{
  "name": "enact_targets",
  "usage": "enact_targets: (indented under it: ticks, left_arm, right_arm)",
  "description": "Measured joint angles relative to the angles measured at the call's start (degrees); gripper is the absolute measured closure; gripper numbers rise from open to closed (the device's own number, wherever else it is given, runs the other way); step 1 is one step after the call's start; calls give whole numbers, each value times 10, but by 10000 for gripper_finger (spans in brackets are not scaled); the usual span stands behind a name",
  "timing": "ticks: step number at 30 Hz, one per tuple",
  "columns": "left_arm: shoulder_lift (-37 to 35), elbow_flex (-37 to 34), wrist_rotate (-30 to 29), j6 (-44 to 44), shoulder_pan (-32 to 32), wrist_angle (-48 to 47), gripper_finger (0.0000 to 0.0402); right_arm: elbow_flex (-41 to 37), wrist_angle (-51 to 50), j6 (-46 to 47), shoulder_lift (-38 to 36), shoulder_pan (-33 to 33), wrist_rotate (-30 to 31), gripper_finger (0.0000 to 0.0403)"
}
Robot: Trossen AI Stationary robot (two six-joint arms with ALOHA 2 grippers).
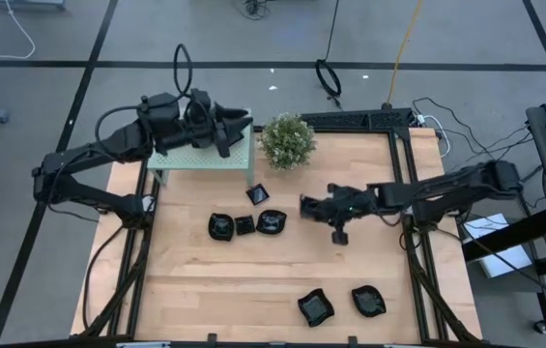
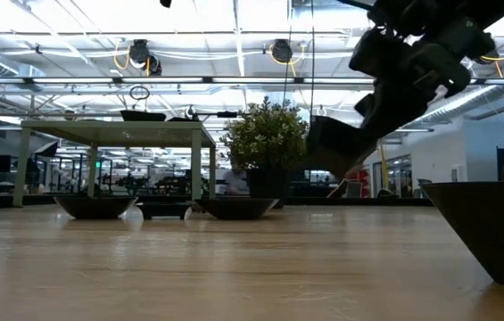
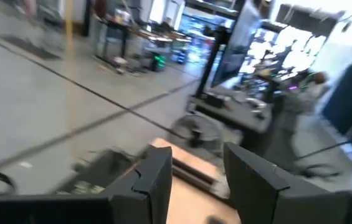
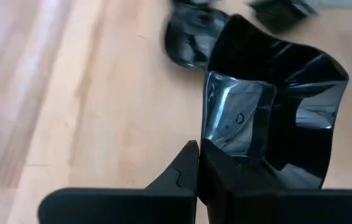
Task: Pick & Place Mini shaped plates
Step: Move the distorted square plate on the center of the table
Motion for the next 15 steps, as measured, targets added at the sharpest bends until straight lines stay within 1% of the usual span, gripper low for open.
enact_targets:
  ticks: [2, 6, 9, 11, 13, 15]
  left_arm:
    - [0, 0, 8, -38, -11, 0, 254]
    - [0, 0, 15, -114, -38, 0, 254]
    - [0, 0, 16, -145, -60, 0, 254]
    - [0, 0, 16, -148, -76, 0, 254]
    - [0, 0, 16, -149, -92, 0, 254]
    - [0, 0, 15, -156, -108, 0, 254]
  right_arm:
    - [0, 51, -15, 33, 11, -4, 403]
    - [0, 191, -12, 109, 31, -13, 403]
    - [0, 302, 4, 171, 56, -14, 403]
    - [2, 372, 6, 210, 79, -15, 403]
    - [18, 400, 1, 245, 102, -16, 403]
    - [44, 401, -2, 274, 121, -25, 403]
